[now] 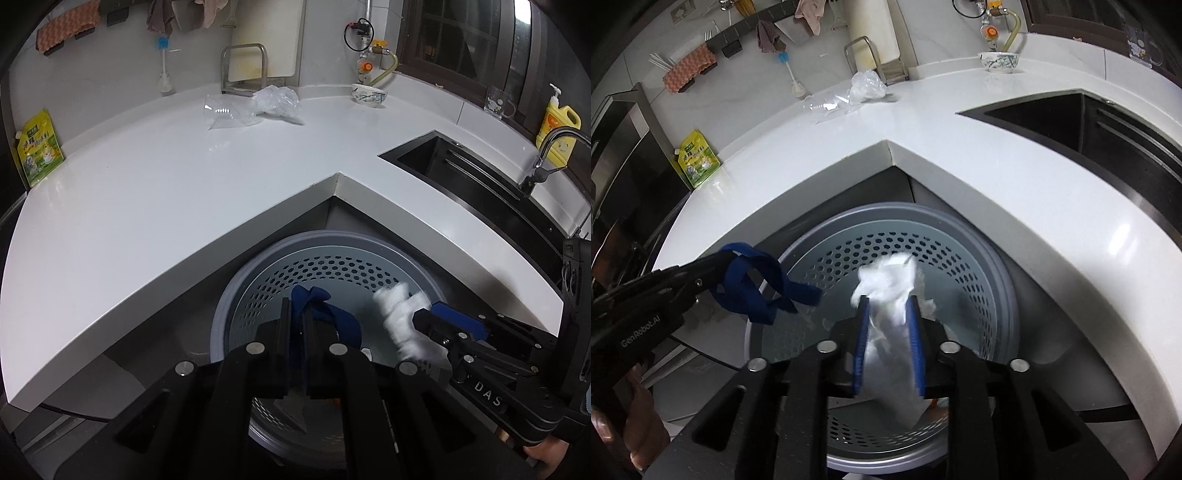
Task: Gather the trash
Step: 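Open both tools to drop the tissue and lanyard into the bin, then move both open tools back over the counter toward the clear cup and bag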
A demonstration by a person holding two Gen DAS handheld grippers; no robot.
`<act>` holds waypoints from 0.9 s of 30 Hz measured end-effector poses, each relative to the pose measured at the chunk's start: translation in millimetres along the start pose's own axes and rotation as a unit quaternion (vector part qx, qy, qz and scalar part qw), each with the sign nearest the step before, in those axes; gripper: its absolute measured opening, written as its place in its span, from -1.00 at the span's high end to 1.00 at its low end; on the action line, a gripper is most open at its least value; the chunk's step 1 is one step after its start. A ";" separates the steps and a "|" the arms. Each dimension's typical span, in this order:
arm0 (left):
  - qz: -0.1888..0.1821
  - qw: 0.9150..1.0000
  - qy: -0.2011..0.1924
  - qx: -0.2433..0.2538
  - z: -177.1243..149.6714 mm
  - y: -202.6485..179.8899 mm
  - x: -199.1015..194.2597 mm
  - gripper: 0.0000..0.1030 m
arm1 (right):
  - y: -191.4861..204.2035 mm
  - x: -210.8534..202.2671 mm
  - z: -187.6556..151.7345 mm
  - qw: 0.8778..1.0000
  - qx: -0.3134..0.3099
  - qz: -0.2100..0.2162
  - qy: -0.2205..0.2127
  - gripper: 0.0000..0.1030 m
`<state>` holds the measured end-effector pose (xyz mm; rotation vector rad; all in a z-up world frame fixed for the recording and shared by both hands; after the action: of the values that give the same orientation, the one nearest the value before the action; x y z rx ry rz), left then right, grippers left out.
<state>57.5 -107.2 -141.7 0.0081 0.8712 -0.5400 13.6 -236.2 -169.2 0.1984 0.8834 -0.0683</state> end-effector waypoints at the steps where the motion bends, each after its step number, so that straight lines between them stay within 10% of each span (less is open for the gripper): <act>1: -0.001 1.000 0.002 -0.001 -0.6 0.7 1.1 0.78 | -0.7 -0.3 0.8 1.000 0.002 -0.001 -0.002 0.32; 7: 0.000 1.000 0.015 -0.012 -6.7 5.8 7.7 0.75 | -2.9 2.2 0.2 1.000 0.007 -0.001 0.003 0.14; 12: 0.007 1.000 0.000 -0.019 -5.6 10.3 3.2 -0.26 | -2.2 3.5 -0.4 1.000 0.006 0.000 0.004 0.09; 18: 0.007 1.000 -0.003 -0.021 -4.4 12.6 1.1 -0.27 | -3.0 1.0 0.0 1.000 0.013 0.001 0.000 -0.05; 27: 0.016 0.999 -0.030 -0.029 4.1 17.5 -9.4 -0.82 | -8.0 -4.1 4.0 1.000 0.022 0.003 -0.014 -0.29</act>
<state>63.6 -88.7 -135.9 -0.0477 0.8265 -0.4823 12.9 -245.0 -164.8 0.2398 0.8534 -0.0854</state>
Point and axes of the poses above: each gripper's, at about its wrist camera, not at the fingertips, and x roughly the way its jaws point, y to its left, z to its top, the point moved 10 cm from there along x, roughly the way its jaws point, and after that the axes turned 10 degrees about -z, right-handed, at the moved point
